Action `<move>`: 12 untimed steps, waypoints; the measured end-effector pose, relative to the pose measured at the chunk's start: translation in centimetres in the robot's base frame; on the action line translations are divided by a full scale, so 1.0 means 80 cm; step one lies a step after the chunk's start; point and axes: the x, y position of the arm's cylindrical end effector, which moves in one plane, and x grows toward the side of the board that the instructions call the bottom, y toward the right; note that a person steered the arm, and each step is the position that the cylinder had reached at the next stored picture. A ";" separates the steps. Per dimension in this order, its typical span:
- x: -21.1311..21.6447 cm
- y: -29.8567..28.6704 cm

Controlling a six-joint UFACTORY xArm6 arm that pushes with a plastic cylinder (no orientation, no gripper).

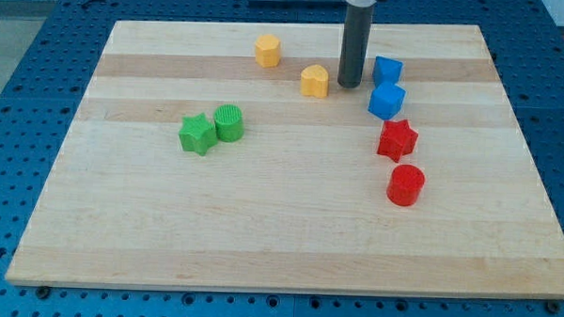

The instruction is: Move the yellow heart closer to the yellow hexagon

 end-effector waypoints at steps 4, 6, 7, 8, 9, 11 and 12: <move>0.038 -0.092; 0.060 -0.127; 0.060 -0.127; 0.055 -0.127; 0.045 -0.127; 0.039 -0.127; 0.045 -0.109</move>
